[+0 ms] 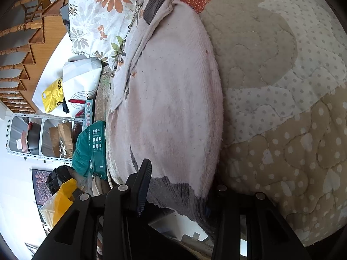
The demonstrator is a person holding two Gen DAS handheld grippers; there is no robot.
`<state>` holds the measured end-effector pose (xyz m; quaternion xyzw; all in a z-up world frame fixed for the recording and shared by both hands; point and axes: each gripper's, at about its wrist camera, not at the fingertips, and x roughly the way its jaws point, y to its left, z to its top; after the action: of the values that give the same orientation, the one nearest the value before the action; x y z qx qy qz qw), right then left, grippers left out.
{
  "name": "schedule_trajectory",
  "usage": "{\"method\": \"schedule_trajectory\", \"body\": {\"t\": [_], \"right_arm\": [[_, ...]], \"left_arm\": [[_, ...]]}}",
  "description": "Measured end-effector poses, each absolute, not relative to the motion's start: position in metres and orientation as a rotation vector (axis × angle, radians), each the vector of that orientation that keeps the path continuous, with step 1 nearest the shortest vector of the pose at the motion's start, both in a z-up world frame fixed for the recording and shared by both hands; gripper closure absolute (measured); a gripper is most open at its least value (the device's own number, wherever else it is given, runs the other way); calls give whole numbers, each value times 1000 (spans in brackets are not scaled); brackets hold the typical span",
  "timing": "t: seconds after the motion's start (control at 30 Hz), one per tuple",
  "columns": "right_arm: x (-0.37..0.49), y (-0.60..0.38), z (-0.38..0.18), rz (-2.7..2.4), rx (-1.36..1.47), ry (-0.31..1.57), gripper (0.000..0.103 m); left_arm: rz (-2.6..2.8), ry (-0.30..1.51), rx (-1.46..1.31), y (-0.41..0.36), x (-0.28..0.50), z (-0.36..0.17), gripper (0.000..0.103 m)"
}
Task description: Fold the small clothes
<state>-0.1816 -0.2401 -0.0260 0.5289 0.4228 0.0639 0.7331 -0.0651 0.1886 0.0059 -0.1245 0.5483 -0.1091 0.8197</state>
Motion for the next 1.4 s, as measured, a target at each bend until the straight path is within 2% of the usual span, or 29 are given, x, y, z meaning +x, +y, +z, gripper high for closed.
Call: {"method": "schedule_trajectory", "body": {"t": [0.13, 0.2, 0.27, 0.33, 0.37, 0.43, 0.47, 0.57, 0.6, 0.63, 0.67, 0.9, 1.13, 1.23, 1.4], "right_arm": [[-182, -237, -25, 139, 1142, 937, 60], [-183, -234, -24, 135, 1130, 944, 60], [-186, -231, -25, 137, 1128, 952, 60], [-188, -227, -25, 133, 1118, 957, 60], [-190, -225, -24, 126, 1104, 959, 60], [-193, -220, -22, 111, 1063, 970, 60], [-193, -217, -21, 104, 1043, 974, 60], [-195, -204, -16, 83, 958, 1006, 62], [-195, -200, -15, 71, 923, 1020, 67], [-195, -197, -13, 49, 877, 1037, 84], [-194, -194, -10, 34, 833, 1054, 96], [-178, -189, 38, 119, 709, 994, 97], [-109, -219, 106, 98, 637, 877, 97], [-66, -240, 124, 61, 648, 834, 97], [6, -269, 121, 13, 681, 851, 97]], "left_arm": [[-236, 1195, -168, 163, -54, -11, 65], [-226, 1196, -125, 153, -53, -18, 53], [-224, 1195, -117, 149, -53, -20, 50], [-263, 1222, -119, 147, -53, -21, 57], [-290, 1234, -133, 147, -54, -22, 72], [-297, 1236, -130, 148, -55, -21, 83], [-335, 1244, -146, 148, -57, -20, 96], [-360, 1240, -167, 150, -63, -14, 96], [-367, 1234, -175, 150, -64, -9, 96], [-373, 1228, -192, 152, -65, -5, 97], [-382, 1221, -212, 155, -66, 1, 97], [-442, 1135, -334, 162, -37, 53, 97], [-467, 1034, -358, 113, 75, 101, 97], [-448, 1014, -358, 90, 120, 103, 97], [-390, 1049, -393, 66, 186, 83, 99]]}}
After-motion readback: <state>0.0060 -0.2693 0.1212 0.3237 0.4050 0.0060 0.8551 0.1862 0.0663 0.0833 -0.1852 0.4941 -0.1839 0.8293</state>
